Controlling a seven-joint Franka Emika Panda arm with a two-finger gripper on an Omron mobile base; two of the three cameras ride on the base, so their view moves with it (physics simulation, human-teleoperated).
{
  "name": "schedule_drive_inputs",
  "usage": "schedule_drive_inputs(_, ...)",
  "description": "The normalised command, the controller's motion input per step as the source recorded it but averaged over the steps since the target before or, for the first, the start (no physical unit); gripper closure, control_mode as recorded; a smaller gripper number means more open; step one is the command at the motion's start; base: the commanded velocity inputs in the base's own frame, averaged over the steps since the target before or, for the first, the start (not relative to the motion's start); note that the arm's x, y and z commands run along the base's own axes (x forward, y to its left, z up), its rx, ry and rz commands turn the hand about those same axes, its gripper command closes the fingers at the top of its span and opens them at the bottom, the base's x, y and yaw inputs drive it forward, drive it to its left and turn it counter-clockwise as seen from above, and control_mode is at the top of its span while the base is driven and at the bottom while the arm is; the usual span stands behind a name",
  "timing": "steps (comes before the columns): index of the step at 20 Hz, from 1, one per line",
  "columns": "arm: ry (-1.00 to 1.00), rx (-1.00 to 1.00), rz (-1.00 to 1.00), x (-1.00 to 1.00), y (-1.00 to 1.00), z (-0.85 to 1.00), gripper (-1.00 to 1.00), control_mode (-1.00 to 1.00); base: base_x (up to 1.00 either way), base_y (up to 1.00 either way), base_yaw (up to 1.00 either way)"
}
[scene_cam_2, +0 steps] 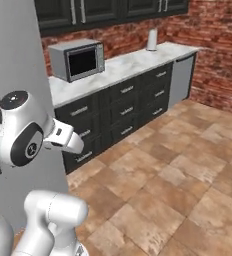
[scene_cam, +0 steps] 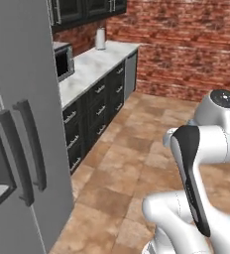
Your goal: Four empty soda cans are scattered around the kitchen. Gather all the cans and cluster them next to the stove for recycling.
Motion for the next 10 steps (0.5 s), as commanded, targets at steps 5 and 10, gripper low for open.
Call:
schedule_drive_inputs(5,0.0,0.0,0.0,0.0,0.0,0.0,-1.0,1.0,0.87,-0.09,-0.57)
schedule_drive_inputs(10,0.0,0.0,0.0,0.0,0.0,0.0,-1.0,1.0,0.98,-0.39,-0.47)
